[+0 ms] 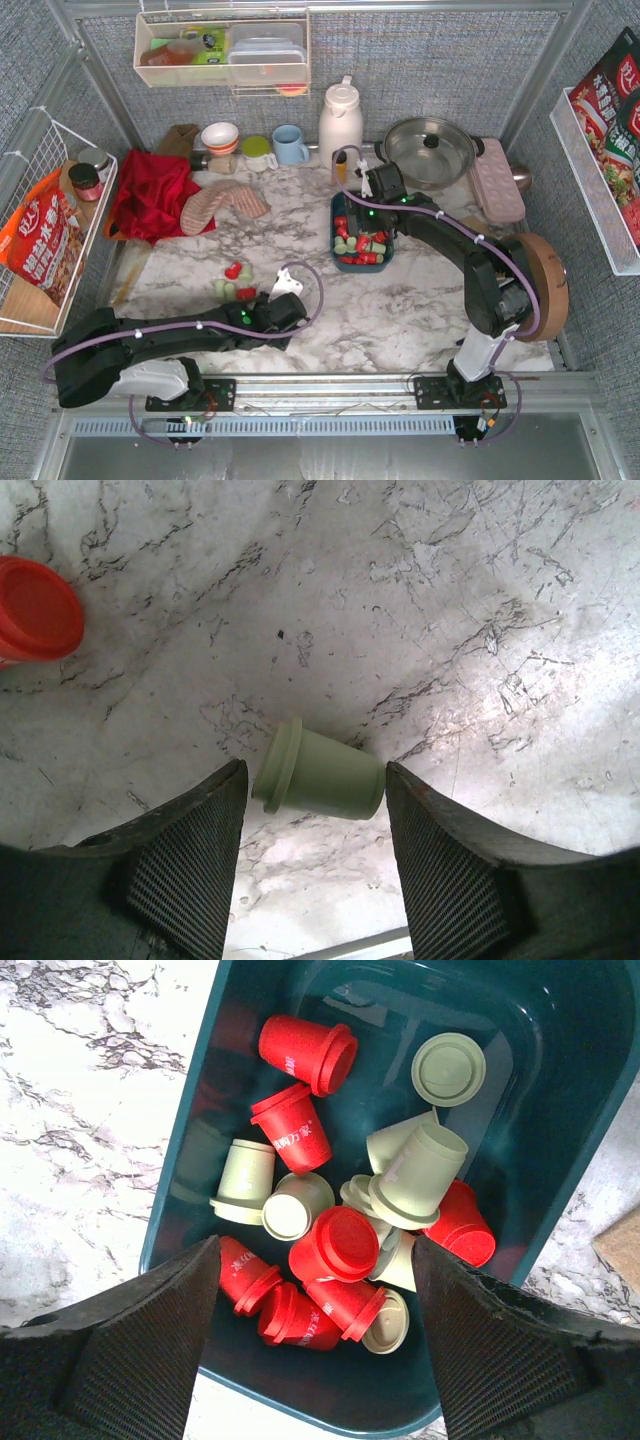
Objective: Mix the coffee capsules in the storage basket
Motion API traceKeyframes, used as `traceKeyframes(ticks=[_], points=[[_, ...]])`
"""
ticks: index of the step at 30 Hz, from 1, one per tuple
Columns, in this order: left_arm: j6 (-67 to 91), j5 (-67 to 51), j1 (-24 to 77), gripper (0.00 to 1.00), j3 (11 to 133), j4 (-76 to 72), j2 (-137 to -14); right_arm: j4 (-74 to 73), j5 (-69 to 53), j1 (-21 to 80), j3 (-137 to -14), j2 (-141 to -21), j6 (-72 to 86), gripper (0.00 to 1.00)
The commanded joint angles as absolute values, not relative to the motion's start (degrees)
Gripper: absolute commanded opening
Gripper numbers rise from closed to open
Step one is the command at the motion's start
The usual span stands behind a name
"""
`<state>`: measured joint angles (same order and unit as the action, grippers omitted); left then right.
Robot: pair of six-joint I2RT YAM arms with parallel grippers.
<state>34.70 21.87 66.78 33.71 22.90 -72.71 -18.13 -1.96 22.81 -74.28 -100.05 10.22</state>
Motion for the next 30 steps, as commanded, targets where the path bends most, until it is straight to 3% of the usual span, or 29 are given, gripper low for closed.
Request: traceKeyframes(ticks=[1,15,20,25,30], points=[[36.04,21.23,66.82,0.65,32.77,23.61,-70.06,-17.21,-3.0,22.71,-74.98,-100.32,10.87,0.81],[35.88,20.16,66.84,0.64,33.81,23.67,-75.17,-17.34,-4.39,22.59,-74.49,-100.24,11.25,0.81],[35.67,22.95,66.8,0.4,35.76,23.75,-75.51,-17.34,-4.57,22.59,-73.95,-99.58,11.3,0.81],[30.69,24.19,67.02,0.36,36.85,16.98,-70.57,-18.04,-5.69,22.68,-73.47,-97.86,11.36,0.82],[19.47,25.47,66.97,0.37,32.95,-0.46,-64.6,-17.47,-11.13,23.6,-71.32,-93.22,12.66,0.81]])
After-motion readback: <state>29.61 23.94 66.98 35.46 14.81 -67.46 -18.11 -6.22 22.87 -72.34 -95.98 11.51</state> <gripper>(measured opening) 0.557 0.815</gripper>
